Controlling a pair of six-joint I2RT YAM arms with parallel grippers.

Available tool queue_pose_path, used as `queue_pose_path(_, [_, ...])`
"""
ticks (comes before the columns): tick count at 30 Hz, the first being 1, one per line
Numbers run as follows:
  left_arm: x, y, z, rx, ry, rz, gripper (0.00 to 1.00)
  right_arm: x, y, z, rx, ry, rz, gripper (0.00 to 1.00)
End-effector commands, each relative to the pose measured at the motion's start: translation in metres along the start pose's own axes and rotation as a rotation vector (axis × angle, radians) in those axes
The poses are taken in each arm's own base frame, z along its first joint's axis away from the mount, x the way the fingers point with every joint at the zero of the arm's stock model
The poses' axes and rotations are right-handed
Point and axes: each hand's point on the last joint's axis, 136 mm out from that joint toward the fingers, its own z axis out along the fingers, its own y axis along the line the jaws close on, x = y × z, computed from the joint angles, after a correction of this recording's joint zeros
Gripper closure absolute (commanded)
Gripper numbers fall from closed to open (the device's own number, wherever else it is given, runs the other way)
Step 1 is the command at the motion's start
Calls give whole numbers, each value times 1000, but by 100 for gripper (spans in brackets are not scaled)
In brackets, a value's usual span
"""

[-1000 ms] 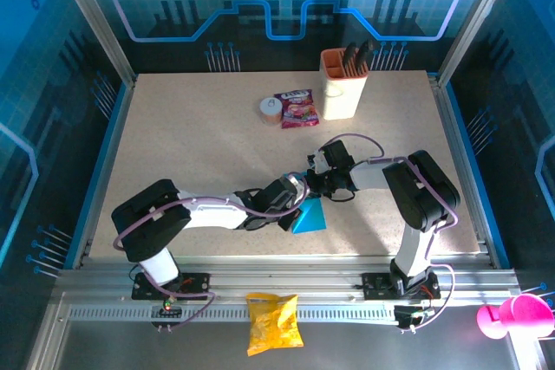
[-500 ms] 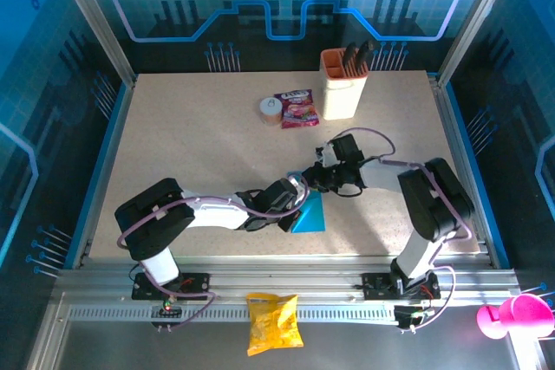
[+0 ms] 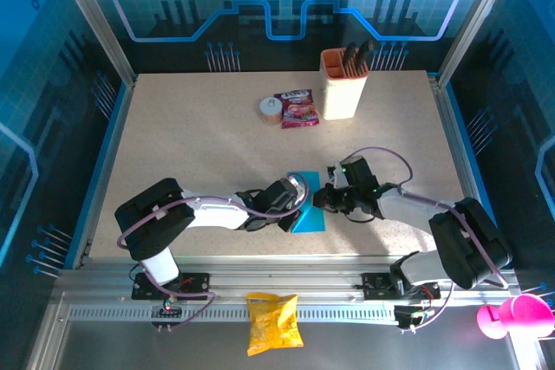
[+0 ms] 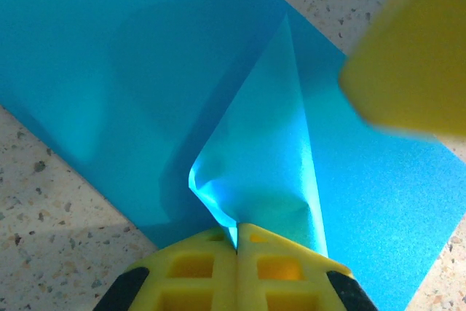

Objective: Fold a paper plane with a square sheet of paper (pick it up from the middle)
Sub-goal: Fold the triangle a second time at the center of the table.

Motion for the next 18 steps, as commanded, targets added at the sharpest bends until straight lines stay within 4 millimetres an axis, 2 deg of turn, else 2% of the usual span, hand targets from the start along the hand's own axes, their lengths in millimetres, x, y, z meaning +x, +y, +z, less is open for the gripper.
queue_pose_path(1, [15, 7, 6, -13, 43, 4, 96, -4, 15, 2, -19, -61, -16, 100])
queue_pose_path(8, [15, 6, 6, -12, 45, 9, 96, 4, 18, 19, -19, -41, -16, 100])
queue_pose_path(18, [15, 6, 5, -13, 43, 11, 96, 8, 1, 35, 13, -19, 5, 100])
